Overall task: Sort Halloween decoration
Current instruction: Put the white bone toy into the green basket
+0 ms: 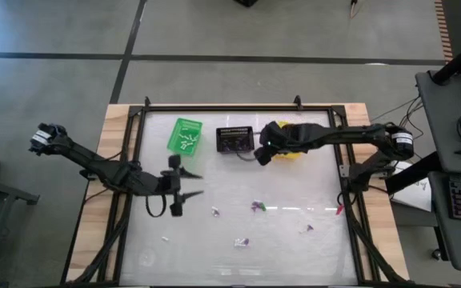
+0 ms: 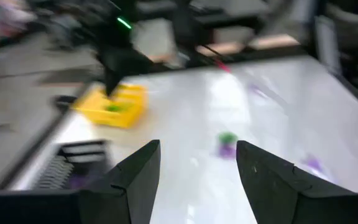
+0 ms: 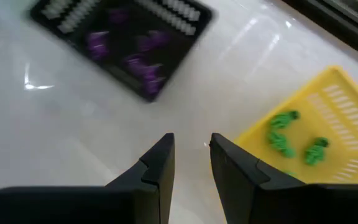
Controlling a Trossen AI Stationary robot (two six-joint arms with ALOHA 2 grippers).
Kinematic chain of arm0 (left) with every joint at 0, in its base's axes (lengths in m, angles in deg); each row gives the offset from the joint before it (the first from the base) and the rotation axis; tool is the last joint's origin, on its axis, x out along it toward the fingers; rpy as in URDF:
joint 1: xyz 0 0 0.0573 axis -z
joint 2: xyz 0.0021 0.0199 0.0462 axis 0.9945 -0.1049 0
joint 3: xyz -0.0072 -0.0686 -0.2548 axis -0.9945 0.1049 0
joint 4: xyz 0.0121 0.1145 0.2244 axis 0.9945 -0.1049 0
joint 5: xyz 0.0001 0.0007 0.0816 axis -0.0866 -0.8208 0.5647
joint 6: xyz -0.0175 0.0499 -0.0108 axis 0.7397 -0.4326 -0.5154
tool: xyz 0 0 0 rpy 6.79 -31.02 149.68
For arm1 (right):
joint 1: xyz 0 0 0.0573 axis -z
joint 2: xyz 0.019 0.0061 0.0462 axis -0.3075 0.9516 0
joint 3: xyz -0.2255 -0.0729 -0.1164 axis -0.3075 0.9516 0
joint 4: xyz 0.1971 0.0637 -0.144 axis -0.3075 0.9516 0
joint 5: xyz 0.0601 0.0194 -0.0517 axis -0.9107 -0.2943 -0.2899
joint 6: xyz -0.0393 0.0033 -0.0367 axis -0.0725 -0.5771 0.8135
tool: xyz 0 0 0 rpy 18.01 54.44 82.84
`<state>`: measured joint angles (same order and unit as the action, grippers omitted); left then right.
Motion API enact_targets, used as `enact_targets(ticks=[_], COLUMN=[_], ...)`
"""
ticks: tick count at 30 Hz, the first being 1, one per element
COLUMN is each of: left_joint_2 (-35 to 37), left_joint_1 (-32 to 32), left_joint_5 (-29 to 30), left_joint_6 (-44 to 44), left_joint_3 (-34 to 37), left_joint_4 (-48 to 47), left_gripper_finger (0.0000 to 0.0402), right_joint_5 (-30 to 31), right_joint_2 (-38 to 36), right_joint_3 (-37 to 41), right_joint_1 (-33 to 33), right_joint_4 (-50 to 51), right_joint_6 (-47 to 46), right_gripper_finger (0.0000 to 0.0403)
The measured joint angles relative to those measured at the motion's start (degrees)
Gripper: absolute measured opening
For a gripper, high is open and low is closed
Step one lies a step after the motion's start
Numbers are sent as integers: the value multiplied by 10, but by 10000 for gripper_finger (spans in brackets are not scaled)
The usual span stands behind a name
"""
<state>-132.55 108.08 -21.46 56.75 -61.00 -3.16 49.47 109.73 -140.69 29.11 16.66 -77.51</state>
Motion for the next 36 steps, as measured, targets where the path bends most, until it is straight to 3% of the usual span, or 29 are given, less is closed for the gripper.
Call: enact_targets(ticks=[4,14,23,36], left_joint_2=[-34,-166,-226,-299], left_joint_1=[0,0,0,0], left_joint_5=[-73,-93,-113,-109], left_joint_6=[0,25,77,116], left_joint_3=[14,22,23,23], left_joint_4=[3,48,85,124], left_gripper_finger=[194,194,194,194], right_joint_5=[4,33,34,64], right_joint_2=[-7,1,2,21], right_joint_3=[-1,-1,-1,0], right_joint_1=[-50,-143,-204,-227], right_joint_4=[-7,-62,-104,-113], right_joint_6=[0,-1,-2,-12], right_gripper_finger=[87,77,76,73])
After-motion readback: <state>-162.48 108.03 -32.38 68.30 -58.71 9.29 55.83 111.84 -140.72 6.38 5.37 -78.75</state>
